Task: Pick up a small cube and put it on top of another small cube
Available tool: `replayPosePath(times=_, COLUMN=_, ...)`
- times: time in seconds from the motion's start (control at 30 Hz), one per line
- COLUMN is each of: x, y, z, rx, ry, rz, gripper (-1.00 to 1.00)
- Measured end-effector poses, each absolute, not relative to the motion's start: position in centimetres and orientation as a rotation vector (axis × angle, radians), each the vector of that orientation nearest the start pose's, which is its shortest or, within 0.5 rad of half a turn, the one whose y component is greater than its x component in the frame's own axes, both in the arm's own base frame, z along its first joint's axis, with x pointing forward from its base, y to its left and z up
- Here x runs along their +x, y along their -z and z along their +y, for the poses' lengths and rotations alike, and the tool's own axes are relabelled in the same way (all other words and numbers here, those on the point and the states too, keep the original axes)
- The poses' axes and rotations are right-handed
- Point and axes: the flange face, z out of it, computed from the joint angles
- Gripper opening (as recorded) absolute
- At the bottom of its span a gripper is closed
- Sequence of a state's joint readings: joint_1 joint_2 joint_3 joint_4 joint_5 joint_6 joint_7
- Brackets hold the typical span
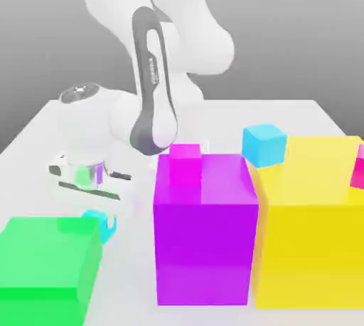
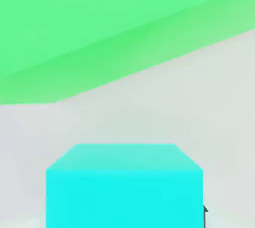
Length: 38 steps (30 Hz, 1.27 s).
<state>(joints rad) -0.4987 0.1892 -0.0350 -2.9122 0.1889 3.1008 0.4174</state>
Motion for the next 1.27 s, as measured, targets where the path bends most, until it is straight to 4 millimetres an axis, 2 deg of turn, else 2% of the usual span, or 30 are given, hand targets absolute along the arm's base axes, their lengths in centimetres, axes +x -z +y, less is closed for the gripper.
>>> replayPosePath(times=0.23, x=27.0, y=-19.2, z=-18.0, rx=-2.641, ry=0.0, rz=1.697, gripper=-1.0)
replayPosePath(times=0.27, x=26.8, y=-19.8, z=-19.1, rx=-2.598, ry=0.007, rz=1.76, gripper=-1.0)
replayPosePath(times=0.33, x=28.1, y=-21.5, z=-19.9, rx=-2.561, ry=0.016, rz=1.804, gripper=-1.0)
replayPosePath(times=0.43, x=31.3, y=-24.7, z=-18.9, rx=-2.574, ry=0.016, rz=1.769, gripper=-1.0)
replayPosePath(times=0.6, x=36.0, y=-30.8, z=-15.1, rx=-2.628, ry=0.009, rz=1.665, gripper=-1.0)
replayPosePath(times=0.73, x=38.5, y=-36.3, z=-10.9, rx=-2.674, ry=0.002, rz=1.577, gripper=-1.0)
replayPosePath(times=0.87, x=39.5, y=-42.1, z=-6.1, rx=-2.724, ry=-0.003, rz=1.489, gripper=-1.0)
replayPosePath(times=0.93, x=39.4, y=-45.1, z=-3.6, rx=-2.748, ry=-0.005, rz=1.447, gripper=-1.0)
replayPosePath(times=0.97, x=39.1, y=-46.0, z=-1.8, rx=-2.788, ry=-0.005, rz=1.395, gripper=-1.0)
replayPosePath(times=1.03, x=38.8, y=-45.0, z=-0.1, rx=-2.83, ry=-0.004, rz=1.34, gripper=-1.0)
replayPosePath(times=1.1, x=38.8, y=-42.5, z=0.4, rx=-2.84, ry=-0.003, rz=1.327, gripper=-1.0)
replayPosePath(times=1.13, x=38.7, y=-41.1, z=0.4, rx=-2.842, ry=-0.003, rz=1.324, gripper=1.0)
replayPosePath(times=1.27, x=38.7, y=-41.1, z=0.4, rx=-2.842, ry=-0.003, rz=1.324, gripper=1.0)
